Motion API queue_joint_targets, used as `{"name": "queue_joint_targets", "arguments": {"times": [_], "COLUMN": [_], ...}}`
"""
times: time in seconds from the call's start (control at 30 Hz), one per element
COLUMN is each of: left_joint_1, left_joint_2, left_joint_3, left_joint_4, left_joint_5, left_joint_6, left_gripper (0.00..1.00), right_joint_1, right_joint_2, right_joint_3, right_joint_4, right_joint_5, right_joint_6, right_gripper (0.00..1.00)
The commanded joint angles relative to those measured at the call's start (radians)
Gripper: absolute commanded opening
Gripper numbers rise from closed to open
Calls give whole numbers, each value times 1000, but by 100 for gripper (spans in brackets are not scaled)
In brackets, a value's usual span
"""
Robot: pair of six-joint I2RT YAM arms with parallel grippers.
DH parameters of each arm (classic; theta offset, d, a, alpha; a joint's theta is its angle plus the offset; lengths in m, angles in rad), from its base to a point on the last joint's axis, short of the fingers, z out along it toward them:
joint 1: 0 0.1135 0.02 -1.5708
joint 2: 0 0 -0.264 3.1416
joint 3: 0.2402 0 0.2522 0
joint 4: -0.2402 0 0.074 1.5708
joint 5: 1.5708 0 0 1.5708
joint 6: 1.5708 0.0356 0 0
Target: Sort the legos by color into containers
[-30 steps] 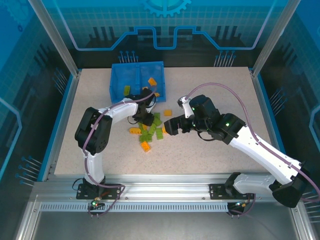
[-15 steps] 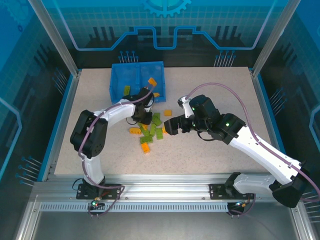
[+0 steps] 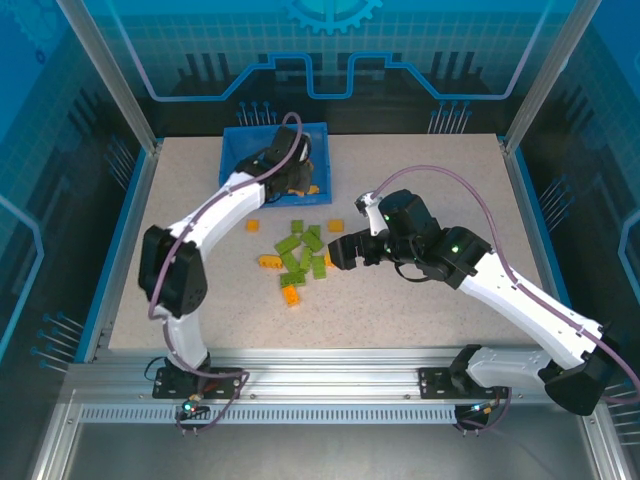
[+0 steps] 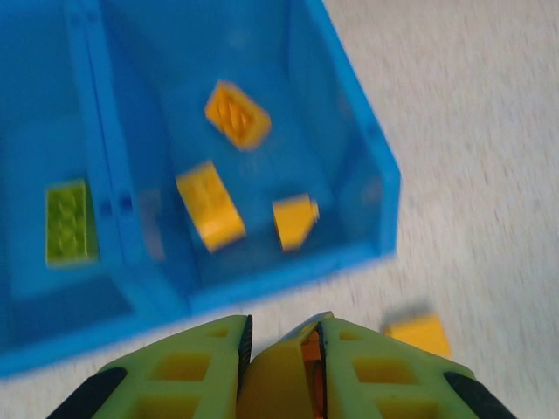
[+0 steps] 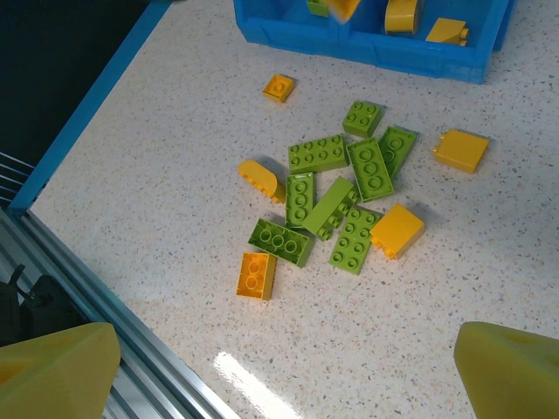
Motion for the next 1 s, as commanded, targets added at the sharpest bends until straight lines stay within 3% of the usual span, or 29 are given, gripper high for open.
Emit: {"name": "queue_joint_targets", "arguments": {"times": [0.0, 0.1, 0.27, 0.37, 0.57, 0.73, 0.97], "left_joint_1": [21, 35, 40, 40, 39, 19, -88], "left_joint_2": [158, 291, 424, 415, 275, -1, -404], "left_joint_3": [126, 278, 425, 432, 349, 53, -441], "left_joint_4": [81, 70, 44, 34, 12, 65, 88], "left_joint_5": [-107, -107, -108, -102, -63, 39, 106], "left_joint_6": [35, 13, 5, 5, -48, -184, -367], "left_gripper": [17, 20, 36, 45, 44, 44, 44], "right_joint_1": [-12, -9, -9, -10, -11, -11, -18], "right_joint_2": [-41, -61, -100, -122, -124, -101, -63], "right_joint_3": [-1, 6, 8, -1, -8, -21, -45], "right_joint_4": [-13, -36, -61, -63, -45, -16, 5], "right_joint_5": [5, 16, 39, 49, 45, 45, 34], "right_joint_6": [15, 14, 16, 16, 18, 22, 25], "right_gripper": [100, 100, 100, 100, 100, 100, 100]}}
